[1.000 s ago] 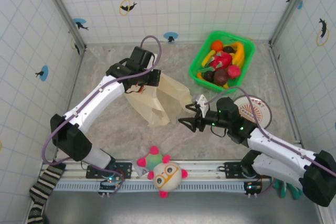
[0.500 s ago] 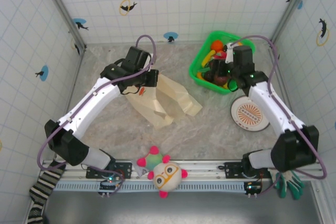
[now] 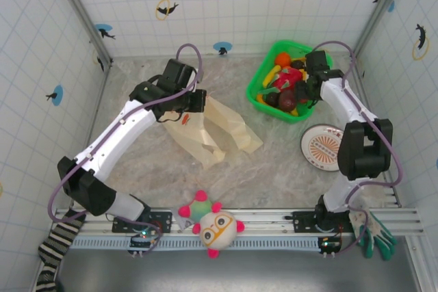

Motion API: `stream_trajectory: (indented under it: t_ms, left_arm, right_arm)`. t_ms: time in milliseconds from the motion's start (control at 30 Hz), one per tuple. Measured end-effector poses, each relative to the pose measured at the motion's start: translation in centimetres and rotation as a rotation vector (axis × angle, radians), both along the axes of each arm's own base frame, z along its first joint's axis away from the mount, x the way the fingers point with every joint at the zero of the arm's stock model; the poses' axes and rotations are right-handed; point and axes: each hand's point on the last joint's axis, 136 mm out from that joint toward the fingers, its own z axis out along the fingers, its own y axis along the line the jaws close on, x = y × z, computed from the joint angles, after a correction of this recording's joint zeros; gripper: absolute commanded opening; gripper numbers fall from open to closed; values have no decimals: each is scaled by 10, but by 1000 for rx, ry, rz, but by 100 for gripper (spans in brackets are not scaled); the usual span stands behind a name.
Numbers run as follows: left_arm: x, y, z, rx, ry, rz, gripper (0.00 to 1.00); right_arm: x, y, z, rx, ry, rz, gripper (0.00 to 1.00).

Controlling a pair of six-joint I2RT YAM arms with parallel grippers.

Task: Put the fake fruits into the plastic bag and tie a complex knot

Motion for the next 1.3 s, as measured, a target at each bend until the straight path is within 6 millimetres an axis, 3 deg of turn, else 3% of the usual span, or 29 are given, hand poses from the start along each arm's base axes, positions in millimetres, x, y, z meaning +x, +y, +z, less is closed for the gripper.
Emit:
stream_trajectory:
  t_ms: [500,867,1300]
  left_arm:
    - [1,-1,-5,9,12,0,0]
    - [1,-1,-5,9,13,0,0]
    - [2,-2,-2,4,8,-1,0]
  right_arm:
    - [37,8,-15,40,23,36,77]
    - [41,4,-47,43,92,22,73]
    - [40,7,-50,59,112,30,54]
